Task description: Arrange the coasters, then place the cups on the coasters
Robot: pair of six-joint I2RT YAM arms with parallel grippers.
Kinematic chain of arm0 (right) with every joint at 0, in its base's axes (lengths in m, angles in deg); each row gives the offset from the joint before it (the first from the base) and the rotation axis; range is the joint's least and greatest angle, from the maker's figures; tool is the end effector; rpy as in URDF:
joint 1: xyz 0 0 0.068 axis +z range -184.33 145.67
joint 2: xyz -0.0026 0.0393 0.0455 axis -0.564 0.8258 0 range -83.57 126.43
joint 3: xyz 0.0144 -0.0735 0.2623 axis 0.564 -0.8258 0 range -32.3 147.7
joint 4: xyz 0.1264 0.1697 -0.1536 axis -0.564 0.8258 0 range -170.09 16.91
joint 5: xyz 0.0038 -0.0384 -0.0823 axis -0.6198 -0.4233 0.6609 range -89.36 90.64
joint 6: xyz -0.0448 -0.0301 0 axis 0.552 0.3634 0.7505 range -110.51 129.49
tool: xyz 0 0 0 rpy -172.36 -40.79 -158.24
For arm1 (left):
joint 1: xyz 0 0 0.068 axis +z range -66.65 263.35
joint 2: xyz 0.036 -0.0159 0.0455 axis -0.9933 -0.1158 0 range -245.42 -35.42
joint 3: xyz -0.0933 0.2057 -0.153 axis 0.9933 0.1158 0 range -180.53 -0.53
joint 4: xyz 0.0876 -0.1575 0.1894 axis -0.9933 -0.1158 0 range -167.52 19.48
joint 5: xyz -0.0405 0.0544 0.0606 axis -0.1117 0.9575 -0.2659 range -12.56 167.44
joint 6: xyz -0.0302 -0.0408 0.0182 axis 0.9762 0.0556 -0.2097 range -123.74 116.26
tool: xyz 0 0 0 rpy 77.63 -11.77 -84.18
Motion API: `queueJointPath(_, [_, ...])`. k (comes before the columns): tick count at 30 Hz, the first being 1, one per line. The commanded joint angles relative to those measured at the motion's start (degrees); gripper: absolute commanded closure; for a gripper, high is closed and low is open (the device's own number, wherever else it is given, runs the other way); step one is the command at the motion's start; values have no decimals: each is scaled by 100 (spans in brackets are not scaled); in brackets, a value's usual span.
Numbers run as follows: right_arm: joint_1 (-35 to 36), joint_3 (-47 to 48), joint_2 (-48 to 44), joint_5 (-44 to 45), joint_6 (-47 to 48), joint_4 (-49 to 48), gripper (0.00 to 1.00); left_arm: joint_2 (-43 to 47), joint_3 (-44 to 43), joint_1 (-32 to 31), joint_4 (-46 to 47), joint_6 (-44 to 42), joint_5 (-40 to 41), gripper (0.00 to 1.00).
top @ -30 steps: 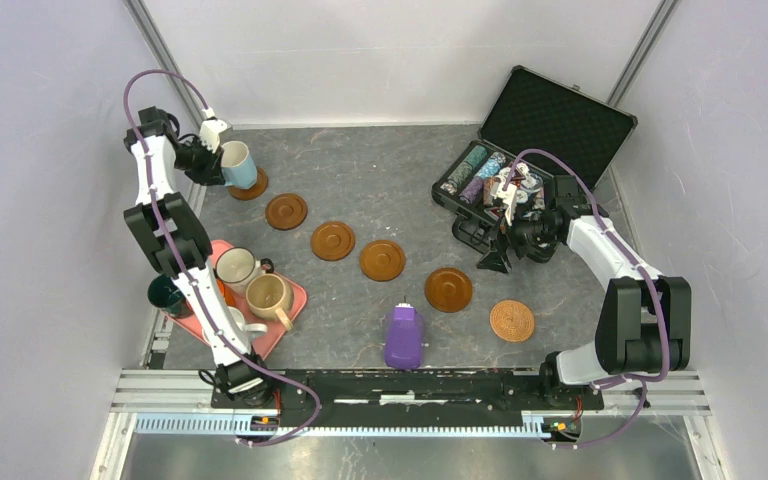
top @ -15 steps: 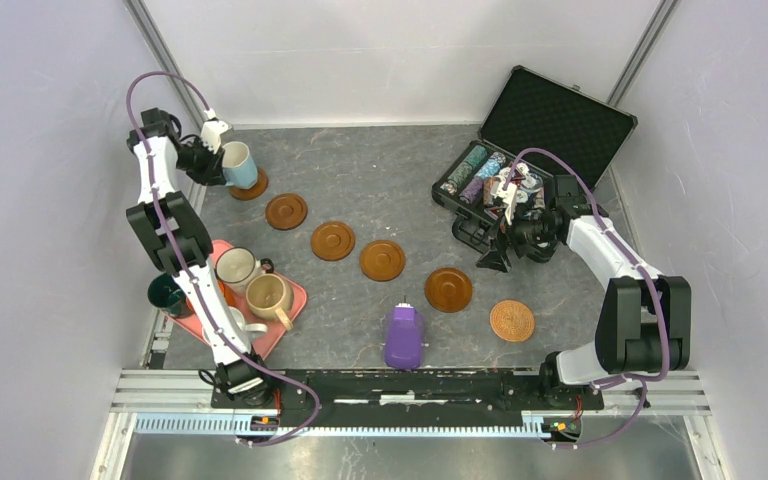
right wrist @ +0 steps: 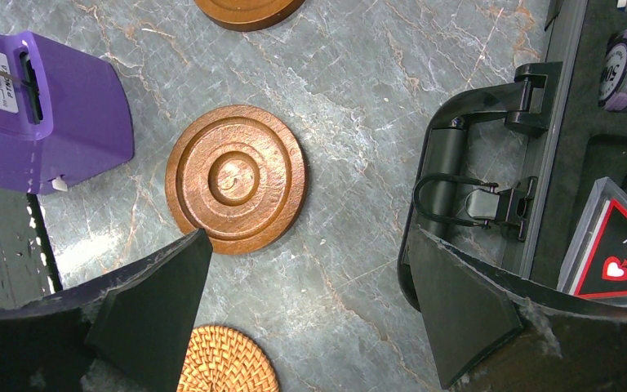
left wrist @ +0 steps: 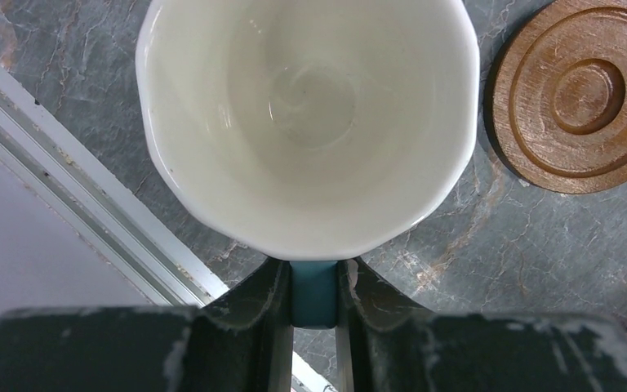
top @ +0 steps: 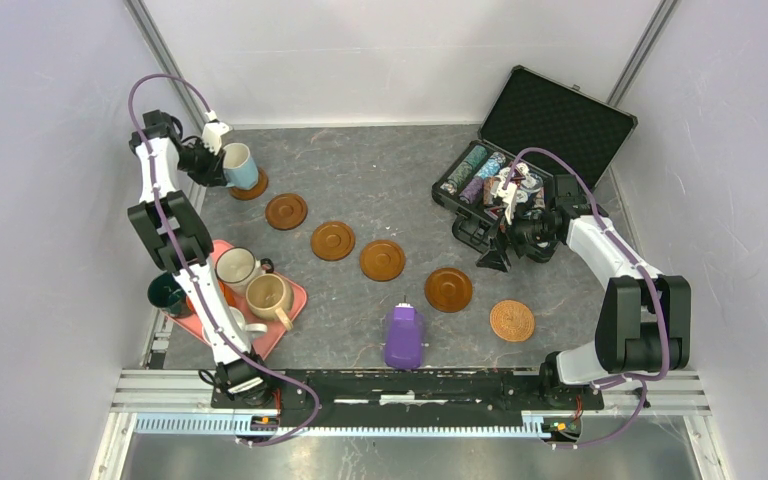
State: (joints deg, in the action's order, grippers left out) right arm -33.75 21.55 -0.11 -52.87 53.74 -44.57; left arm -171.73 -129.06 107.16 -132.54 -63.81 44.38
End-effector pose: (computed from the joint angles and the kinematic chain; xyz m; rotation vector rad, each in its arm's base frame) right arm 0.2723 0.0315 0.2205 -1.0977 2.0001 0.8751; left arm 0.4631 0.1830 0.2248 0.9001 2.3254 -0.2530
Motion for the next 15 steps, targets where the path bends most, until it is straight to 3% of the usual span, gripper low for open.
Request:
queueJointPath(1, [-23,-23,24,-23,-48,-134,2,-5,-330,5,261,222,-229,80])
queueJointPath(15, [-22,-23,35,-40,-22,-109,2,277,-171,8,102,141,-162,39])
